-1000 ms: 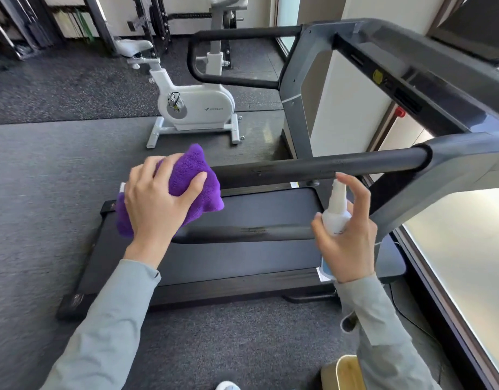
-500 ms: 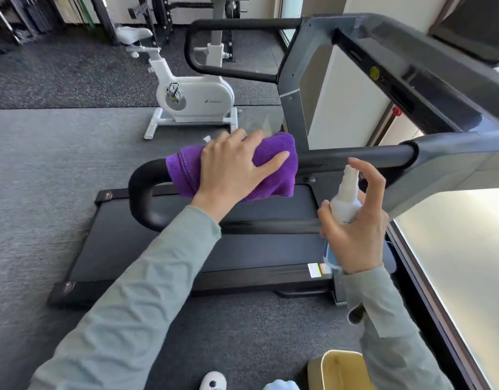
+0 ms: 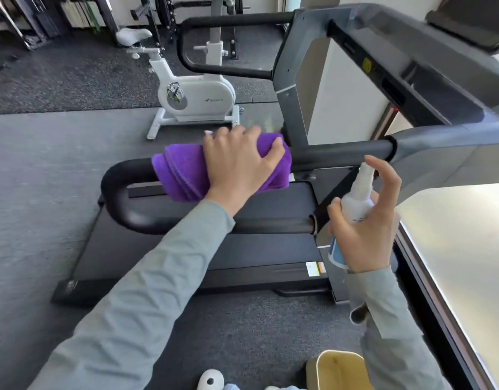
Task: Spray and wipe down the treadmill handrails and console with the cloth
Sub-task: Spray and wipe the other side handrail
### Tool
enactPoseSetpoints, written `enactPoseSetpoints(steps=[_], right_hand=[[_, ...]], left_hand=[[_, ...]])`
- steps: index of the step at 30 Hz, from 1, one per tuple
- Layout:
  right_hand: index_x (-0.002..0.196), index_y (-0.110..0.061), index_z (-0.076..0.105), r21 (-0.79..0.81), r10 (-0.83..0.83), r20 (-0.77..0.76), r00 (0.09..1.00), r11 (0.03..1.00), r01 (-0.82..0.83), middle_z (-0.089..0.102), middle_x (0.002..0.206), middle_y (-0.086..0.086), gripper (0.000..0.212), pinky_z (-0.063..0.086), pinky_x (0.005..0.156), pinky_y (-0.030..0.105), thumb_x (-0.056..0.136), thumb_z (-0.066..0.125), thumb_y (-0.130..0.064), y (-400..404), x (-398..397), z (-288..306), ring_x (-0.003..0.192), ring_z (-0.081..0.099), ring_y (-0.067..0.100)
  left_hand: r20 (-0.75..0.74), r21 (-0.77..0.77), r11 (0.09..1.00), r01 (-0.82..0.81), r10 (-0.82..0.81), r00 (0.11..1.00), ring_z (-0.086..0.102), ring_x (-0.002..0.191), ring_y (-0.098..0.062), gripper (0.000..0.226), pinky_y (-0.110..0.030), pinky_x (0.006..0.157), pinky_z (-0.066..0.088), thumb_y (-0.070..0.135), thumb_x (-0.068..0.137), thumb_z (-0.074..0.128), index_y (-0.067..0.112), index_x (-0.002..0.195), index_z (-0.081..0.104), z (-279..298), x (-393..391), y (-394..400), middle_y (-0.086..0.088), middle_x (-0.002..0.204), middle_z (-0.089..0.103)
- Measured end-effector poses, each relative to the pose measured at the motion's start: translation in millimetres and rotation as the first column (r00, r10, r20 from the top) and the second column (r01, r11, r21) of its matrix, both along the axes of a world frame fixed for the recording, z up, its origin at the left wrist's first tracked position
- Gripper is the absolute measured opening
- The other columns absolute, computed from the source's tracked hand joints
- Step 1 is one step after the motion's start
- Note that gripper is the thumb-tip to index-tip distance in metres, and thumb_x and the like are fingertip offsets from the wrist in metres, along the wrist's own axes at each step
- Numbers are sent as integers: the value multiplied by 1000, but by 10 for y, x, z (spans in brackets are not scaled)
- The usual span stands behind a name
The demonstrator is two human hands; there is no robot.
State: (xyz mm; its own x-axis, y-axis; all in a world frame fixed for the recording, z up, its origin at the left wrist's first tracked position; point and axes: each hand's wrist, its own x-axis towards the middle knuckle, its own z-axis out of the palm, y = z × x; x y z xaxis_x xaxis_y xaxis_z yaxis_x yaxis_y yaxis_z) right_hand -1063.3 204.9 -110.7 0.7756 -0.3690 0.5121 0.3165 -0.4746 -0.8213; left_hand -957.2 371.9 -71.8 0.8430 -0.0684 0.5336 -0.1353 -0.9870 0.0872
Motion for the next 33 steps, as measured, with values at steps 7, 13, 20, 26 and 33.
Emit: enactPoseSetpoints(steps=[7, 13, 20, 26, 33], right_hand=[[129, -32, 39, 9, -41, 4, 999, 999, 41, 51, 63, 26, 66, 48, 53, 53, 78, 59, 4, -212, -47, 79, 49, 52, 43], [131, -28, 39, 50, -15, 17, 1000, 999, 15, 52, 59, 22, 64, 49, 52, 50, 78, 57, 4, -207, 1, 40, 48, 52, 40], [129, -28, 40, 70, -42, 30, 999, 997, 40, 53, 64, 15, 65, 48, 51, 51, 77, 58, 5, -350, -29, 39, 48, 51, 42], [128, -29, 40, 57, -113, 70, 991, 992, 109, 56, 84, -4, 63, 46, 46, 51, 78, 57, 7, -618, -169, 83, 49, 53, 43], [127, -33, 41, 67, -70, 35, 997, 995, 68, 52, 64, 20, 64, 47, 49, 51, 78, 58, 5, -483, -170, 130, 48, 53, 43]], left_hand=[[16, -32, 981, 189, -189, 982, 60, 91, -31, 60, -37, 70, 37, 75, 84, 41, 23, 100, 67, 6, -3, -329, -4, 93, 67], [186, -17, 990, 139, -134, 973, 56, 96, -31, 70, -42, 88, 37, 79, 77, 48, 24, 117, 67, -217, -212, 657, -5, 100, 62], [239, -47, 987, 151, -136, 962, 61, 84, -29, 48, -39, 77, 43, 64, 85, 53, 24, 101, 74, -172, -54, -387, 1, 94, 70], [38, 68, 938, 339, -342, 939, 58, 96, -26, 68, -39, 81, 41, 78, 82, 40, 30, 126, 60, -45, 12, -1388, 0, 110, 62], [45, 38, 923, 382, -384, 922, 57, 98, -26, 80, -39, 79, 46, 80, 67, 59, 31, 130, 56, -81, -60, -401, -2, 108, 60]])
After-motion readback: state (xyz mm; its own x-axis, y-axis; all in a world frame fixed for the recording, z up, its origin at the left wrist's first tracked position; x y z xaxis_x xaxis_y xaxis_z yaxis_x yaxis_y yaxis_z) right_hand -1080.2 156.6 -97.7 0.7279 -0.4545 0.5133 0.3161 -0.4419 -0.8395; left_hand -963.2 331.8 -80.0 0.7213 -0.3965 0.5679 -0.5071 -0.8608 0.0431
